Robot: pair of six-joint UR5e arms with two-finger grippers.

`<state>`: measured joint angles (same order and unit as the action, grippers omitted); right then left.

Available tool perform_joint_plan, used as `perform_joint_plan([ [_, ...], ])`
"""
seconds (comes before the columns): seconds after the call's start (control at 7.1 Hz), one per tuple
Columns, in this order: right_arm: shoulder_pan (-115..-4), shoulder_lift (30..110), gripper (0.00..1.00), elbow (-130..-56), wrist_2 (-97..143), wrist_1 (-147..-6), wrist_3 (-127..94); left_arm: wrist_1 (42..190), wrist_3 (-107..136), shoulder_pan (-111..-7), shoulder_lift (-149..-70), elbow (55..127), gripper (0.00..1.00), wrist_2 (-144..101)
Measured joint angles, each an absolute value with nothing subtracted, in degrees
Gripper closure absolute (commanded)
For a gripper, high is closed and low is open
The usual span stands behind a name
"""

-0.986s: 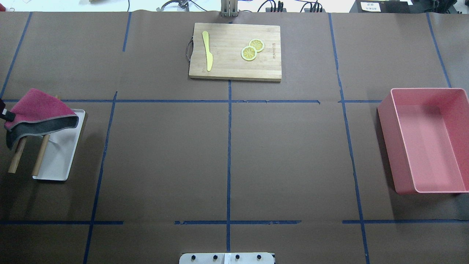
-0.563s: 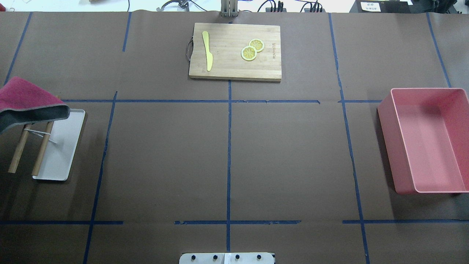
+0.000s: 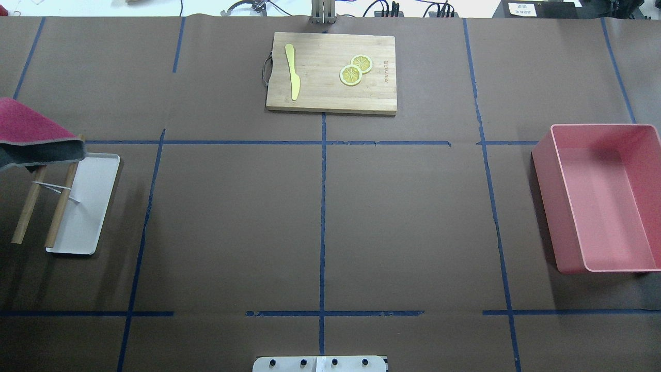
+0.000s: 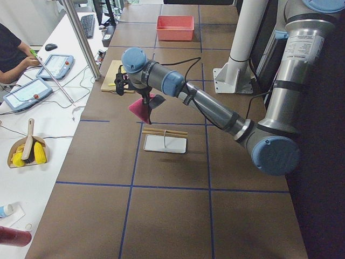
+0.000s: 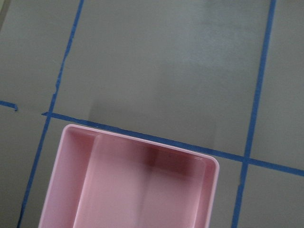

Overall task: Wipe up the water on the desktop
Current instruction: 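Lift the cloth off the tray with the left gripper while the right arm approaches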

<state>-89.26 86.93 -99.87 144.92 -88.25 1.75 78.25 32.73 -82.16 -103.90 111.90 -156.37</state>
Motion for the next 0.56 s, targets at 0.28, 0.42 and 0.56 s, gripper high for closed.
perform_joint_plan([
  [0.28,-84.21,83.47,0.00,-102.97,147.45,-87.98,-7.17,76.80,42.94,-80.63,-109.46,111.49,1.00,-156.74],
  [0.42,-80.61,81.15,0.00,-105.13,147.91,-87.02,-14.31,77.87,48.05,-78.75,-110.87,111.13,1.00,-157.38],
  [0.56,-76.98,79.17,0.00,-106.52,147.88,-83.51,-20.73,80.33,52.25,-77.15,-111.61,109.98,1.00,-159.23],
])
